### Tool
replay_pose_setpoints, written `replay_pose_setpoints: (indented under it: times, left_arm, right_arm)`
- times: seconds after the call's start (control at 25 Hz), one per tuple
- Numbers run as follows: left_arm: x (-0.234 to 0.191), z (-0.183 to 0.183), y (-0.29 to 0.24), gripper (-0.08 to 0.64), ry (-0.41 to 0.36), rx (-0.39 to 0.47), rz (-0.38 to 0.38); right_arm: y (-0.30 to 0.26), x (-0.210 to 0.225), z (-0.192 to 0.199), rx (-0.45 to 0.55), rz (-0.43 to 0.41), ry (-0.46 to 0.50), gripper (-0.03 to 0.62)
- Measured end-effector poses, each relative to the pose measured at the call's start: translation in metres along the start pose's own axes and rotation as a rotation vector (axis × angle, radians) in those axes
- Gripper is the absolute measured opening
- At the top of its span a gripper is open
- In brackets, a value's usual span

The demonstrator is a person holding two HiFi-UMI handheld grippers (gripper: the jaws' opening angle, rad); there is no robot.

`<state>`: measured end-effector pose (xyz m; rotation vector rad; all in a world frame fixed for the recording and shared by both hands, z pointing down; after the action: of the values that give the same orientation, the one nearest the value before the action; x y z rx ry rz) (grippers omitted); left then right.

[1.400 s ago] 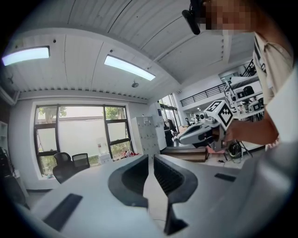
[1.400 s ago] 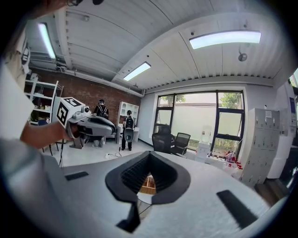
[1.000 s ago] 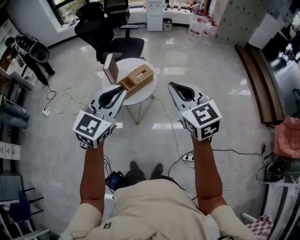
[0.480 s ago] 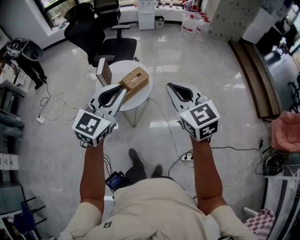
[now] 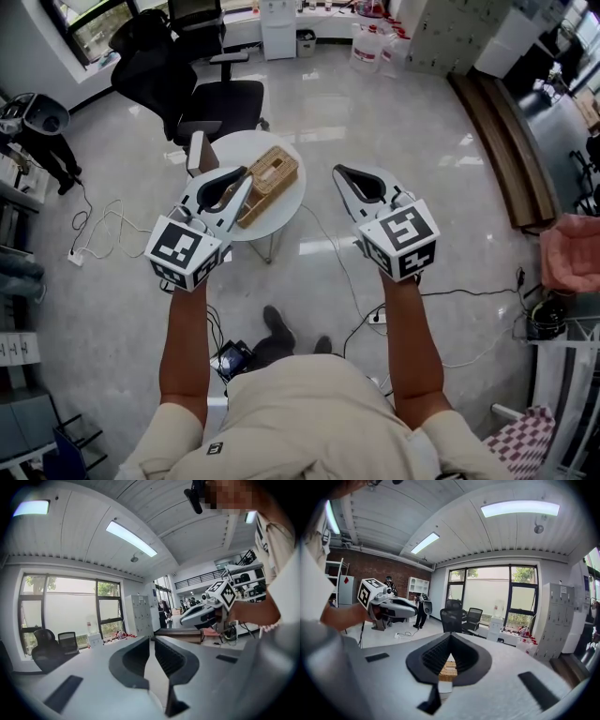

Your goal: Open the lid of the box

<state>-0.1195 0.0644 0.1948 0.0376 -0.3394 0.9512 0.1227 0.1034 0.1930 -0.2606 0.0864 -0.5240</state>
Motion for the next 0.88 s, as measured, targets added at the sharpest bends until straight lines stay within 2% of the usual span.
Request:
replay_pose_setpoints:
  times: [0.32,0.6,0.88]
  left_arm:
    - [-0.061,0.016,-0.020,0.037,0.015,0.003,0.022]
    - [-0.098,0.031,-0.038,0.037,0.021,0.015,0.056]
    - [-0.127,0.044,-0.056,0.037,0.038,0.000,0.053]
  right_arm:
    - [-0.055,0.007,-0.009,-0.016,0.037,-0.017,-0.008]
    - [-0.088,0.016,-0.015,-0.027,0.073,-0.024,-0.008]
    - [-0.124,0.032,-0.019,-0.039,0.058,-0.033,-0.008]
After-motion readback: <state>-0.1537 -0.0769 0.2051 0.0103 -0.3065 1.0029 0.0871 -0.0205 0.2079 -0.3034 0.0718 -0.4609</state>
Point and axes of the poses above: the fingertips, and each gripper's own axes: y backward along the fingers, x to its right, z out of its underside, the point moved 9 cm from there along y, backward along the fingers, and after that the axes turned 8 degrees about -y, right-handed, at the moved point
